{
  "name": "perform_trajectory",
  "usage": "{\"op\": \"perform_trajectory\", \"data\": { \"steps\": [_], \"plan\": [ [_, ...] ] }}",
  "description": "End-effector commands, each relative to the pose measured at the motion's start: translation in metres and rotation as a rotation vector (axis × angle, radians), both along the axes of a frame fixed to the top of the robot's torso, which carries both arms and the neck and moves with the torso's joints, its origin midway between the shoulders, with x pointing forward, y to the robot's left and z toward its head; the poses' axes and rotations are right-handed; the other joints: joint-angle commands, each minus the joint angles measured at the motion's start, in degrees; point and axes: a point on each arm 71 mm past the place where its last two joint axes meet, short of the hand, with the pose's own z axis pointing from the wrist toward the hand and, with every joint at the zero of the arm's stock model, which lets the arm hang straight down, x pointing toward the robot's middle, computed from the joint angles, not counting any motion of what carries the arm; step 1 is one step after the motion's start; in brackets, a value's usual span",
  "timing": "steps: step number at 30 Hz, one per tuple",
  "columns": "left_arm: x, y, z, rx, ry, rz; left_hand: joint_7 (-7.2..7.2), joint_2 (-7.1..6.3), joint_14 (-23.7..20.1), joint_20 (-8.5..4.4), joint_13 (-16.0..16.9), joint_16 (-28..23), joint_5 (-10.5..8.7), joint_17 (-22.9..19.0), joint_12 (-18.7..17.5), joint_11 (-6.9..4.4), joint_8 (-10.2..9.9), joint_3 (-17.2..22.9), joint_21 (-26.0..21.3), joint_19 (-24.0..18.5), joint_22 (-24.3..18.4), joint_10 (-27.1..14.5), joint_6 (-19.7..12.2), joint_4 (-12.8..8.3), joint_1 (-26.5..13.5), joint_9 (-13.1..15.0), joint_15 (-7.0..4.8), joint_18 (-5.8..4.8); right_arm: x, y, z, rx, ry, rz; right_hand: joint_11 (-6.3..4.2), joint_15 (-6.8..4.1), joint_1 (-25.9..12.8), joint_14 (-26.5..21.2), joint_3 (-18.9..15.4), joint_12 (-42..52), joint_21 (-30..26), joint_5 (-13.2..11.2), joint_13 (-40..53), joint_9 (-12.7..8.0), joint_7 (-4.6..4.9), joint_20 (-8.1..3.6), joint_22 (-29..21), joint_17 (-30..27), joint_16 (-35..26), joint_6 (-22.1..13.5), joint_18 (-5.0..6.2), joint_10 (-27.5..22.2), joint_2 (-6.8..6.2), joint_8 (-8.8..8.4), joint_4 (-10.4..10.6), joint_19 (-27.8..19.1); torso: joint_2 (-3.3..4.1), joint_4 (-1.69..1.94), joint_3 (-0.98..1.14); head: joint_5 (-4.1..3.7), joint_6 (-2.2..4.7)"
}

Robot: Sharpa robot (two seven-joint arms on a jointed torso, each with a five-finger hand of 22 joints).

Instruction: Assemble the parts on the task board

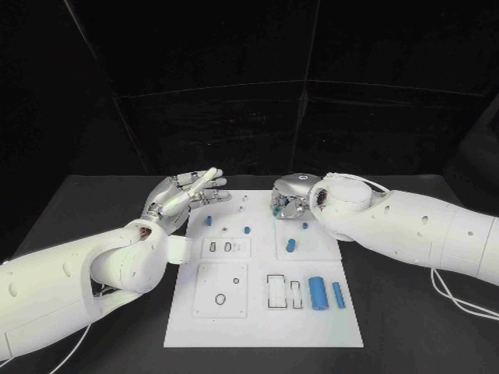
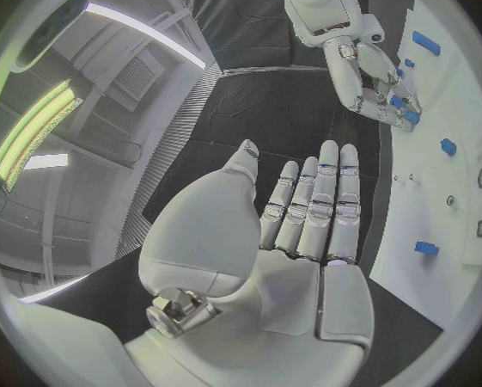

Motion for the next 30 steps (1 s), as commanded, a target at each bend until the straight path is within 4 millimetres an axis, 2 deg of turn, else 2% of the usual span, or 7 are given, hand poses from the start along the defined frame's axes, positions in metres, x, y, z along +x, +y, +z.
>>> {"op": "perform_trajectory", "data": {
  "steps": [1,7,13,25,30],
  "plan": [
    [0.0,-0.001,0.002,-0.006,-0.009,-0.005,1.77,-0.05,0.3,-0.11,-0.1,-0.3,-0.14,0.1,-0.2,0.19,-0.3,-0.1,0.1,0.3,-0.1,0.4,0.4,-0.2,0.6,-0.1,0.05,0.34,-0.002,0.002,0.004,0.047,-0.05,0.019,-0.27,-0.47,1.2,1.2,0.8,0.4,0.4,-0.3,0.4,0.5,-0.27,-0.29,0.3,0.2,0.4,0.9,-0.46,0.7,0.73,0.47,-0.1,-0.2,0.02,0.01,0.01,-0.01,0.08],
    [0.0,0.001,0.002,-0.004,-0.008,-0.003,1.77,0.0,0.3,-0.1,-0.1,-0.3,-0.14,0.1,-0.2,0.2,-0.4,-0.1,0.1,0.3,-0.1,0.4,0.5,-0.2,0.7,-0.1,0.07,0.33,-0.008,0.003,0.014,0.14,-0.128,0.038,-0.37,-0.57,1.5,1.2,1.5,0.5,0.7,-0.3,0.6,0.5,-0.35,-0.41,0.6,0.1,0.5,1.3,-0.49,1.1,0.47,0.55,-0.3,-0.3,0.01,0.04,-0.06,0.12,0.48],
    [0.0,0.001,0.002,-0.004,-0.007,-0.003,1.77,0.04,0.2,-0.1,-0.1,-0.4,-0.14,0.1,-0.3,0.2,-0.4,-0.1,0.1,0.3,-0.1,0.4,0.5,-0.3,0.7,-0.1,0.08,0.33,-0.005,0.009,0.019,0.172,-0.162,0.03,-0.31,-0.53,1.0,1.1,1.8,0.2,0.9,-1.0,0.7,0.5,-0.29,-0.42,0.7,0.0,0.5,1.3,-0.52,1.0,-0.15,0.31,0.0,-0.4,0.12,0.21,-0.02,0.17,1.04],
    [0.001,-0.002,0.002,-0.005,-0.003,-0.01,1.76,0.06,0.2,-0.09,-0.1,-0.4,-0.15,0.1,-0.3,0.21,-0.4,-0.1,0.0,0.3,-0.2,0.4,0.5,-0.4,0.8,-0.1,0.09,0.32,0.014,0.035,0.018,0.188,-0.188,0.035,-0.17,-0.43,0.6,1.1,2.3,-0.2,1.1,-1.2,0.8,0.4,-0.15,-0.35,0.9,0.1,0.7,1.0,-0.56,0.6,-0.56,-0.04,0.4,-0.5,0.35,0.61,-0.07,0.11,1.14],
    [0.001,-0.002,0.002,-0.006,-0.004,-0.013,1.76,0.06,0.2,-0.09,-0.1,-0.5,-0.15,0.1,-0.3,0.21,-0.4,-0.1,0.0,0.3,-0.2,0.4,0.5,-0.4,0.8,-0.1,0.1,0.32,0.017,0.044,0.019,0.184,-0.186,0.036,-0.12,-0.39,0.4,1.1,2.3,-0.3,1.2,-1.2,0.8,0.4,-0.12,-0.32,1.0,0.1,0.8,0.9,-0.56,0.6,-0.68,-0.15,0.6,-0.5,0.58,0.52,-0.07,0.23,1.22]
  ]
}}
